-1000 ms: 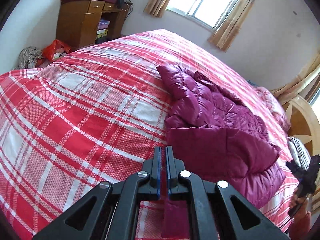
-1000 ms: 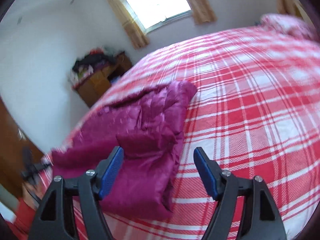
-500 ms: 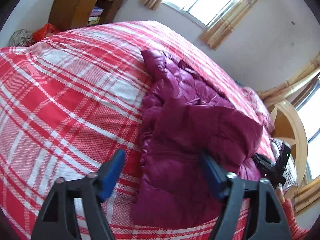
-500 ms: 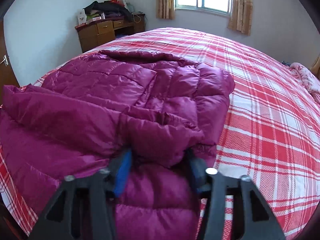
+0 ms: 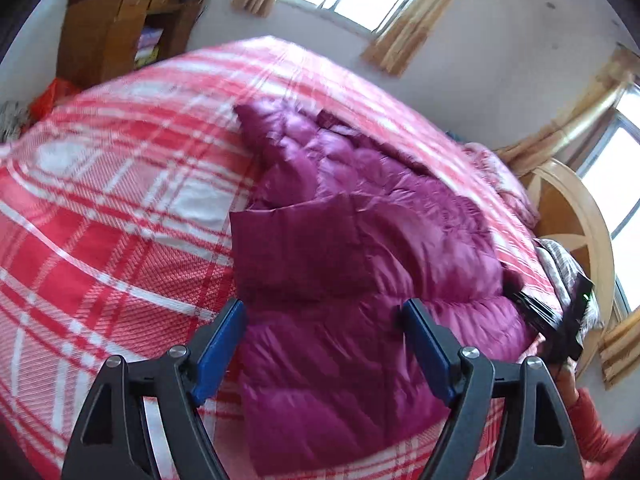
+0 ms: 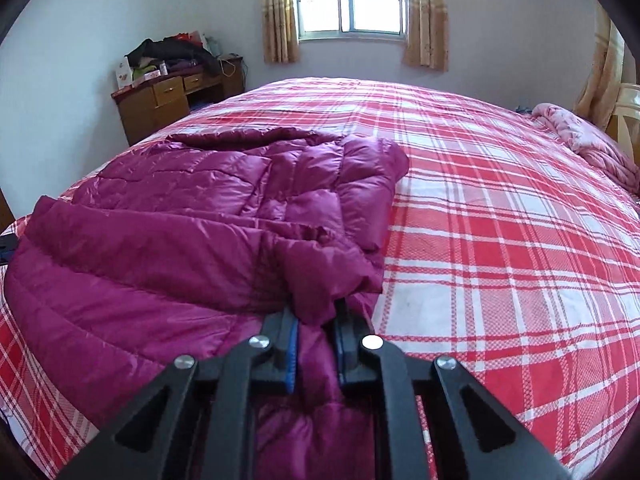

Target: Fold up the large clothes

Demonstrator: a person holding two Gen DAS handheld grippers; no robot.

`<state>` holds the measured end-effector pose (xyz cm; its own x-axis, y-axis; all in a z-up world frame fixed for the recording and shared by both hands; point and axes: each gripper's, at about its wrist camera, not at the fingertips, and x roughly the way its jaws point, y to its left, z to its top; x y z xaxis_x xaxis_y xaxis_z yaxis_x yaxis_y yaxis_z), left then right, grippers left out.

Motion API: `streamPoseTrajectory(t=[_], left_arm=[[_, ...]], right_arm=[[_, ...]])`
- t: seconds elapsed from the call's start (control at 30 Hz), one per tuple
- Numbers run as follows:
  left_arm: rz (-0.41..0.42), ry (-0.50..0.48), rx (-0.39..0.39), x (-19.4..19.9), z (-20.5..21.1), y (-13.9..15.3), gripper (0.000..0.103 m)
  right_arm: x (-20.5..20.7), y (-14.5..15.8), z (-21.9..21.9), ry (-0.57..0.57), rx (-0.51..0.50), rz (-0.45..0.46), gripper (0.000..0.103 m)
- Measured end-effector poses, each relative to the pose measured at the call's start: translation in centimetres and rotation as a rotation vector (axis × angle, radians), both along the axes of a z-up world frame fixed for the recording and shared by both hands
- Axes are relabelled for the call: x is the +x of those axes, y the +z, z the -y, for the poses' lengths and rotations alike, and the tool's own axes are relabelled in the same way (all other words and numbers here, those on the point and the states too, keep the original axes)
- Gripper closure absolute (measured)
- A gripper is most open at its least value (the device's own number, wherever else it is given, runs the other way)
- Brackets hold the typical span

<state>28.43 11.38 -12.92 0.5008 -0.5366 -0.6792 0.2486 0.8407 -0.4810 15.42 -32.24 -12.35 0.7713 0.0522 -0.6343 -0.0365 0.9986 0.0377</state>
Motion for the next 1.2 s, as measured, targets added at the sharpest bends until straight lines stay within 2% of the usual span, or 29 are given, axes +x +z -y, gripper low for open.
streamPoseTrajectory(t=[0.1,0.23,0.27,0.3,0.33,0.4,0.5,0.57,0.6,0.67,0.73,0.83,0.93,1.07,1.2], left_arm=[[-0.107,0.03,0.009,1.6,0.5,-2.0,0.022],[-0.051,0.075,0.047,0.8,1.1,-1.8,0.023],[-0.033,0.104,0.036,0.4,1.0,-1.7,0.03],[-0.022,0.126,0.022,0.1,1.0,-1.7,0.056],[-0.01,0.142,0.021,-0.4,1.1,-1.5,0.068],[0.05,0.175,0.049,-1.6,1.3,-0.6,0.082],[0.175,0.196,0.147,-3.9,2.1,1.1,0.084],[0.303,0.185,0.19,-6.0,2.3,2.5,0.084],[0.359,0.174,0.186,-6.9,2.4,3.0,0.084],[0.459,0.138,0.11,-8.6,2.2,4.0,0.086],[0.481,0.134,0.055,-9.5,1.6,4.6,0.086],[0.483,0.164,0.014,-10.1,0.6,5.2,0.086],[0.497,0.178,-0.025,-10.4,0.3,5.7,0.094],[0.539,0.17,-0.029,-11.5,1.1,6.3,0.096],[0.596,0.168,-0.057,-13.7,0.6,7.4,0.097]], right_arm=[[0.2,-0.3,0.1,-0.005,0.006,-0.009,0.087],[0.3,-0.7,0.1,-0.021,0.01,-0.019,0.087],[0.4,-0.8,0.0,-0.025,0.002,-0.022,0.087],[0.4,-0.8,-0.1,-0.028,-0.007,-0.023,0.087],[0.4,-0.7,-0.4,-0.034,-0.025,-0.021,0.087],[-0.1,-0.3,-0.8,-0.051,-0.054,-0.001,0.088],[-1.7,0.7,-1.3,-0.071,-0.061,0.048,0.089],[-3.2,1.6,-1.4,-0.084,-0.052,0.094,0.089],[-3.9,2.0,-1.4,-0.09,-0.046,0.113,0.09],[-5.2,2.8,-1.5,-0.101,-0.042,0.148,0.091],[-6.5,3.7,-1.5,-0.114,-0.04,0.187,0.092],[-8.0,5.1,-1.6,-0.139,-0.037,0.245,0.093],[-9.4,6.2,-2.2,-0.161,-0.063,0.298,0.093],[-11.3,7.2,-3.6,-0.166,-0.118,0.36,0.094],[-12.7,8.2,-3.8,-0.177,-0.119,0.409,0.095]])
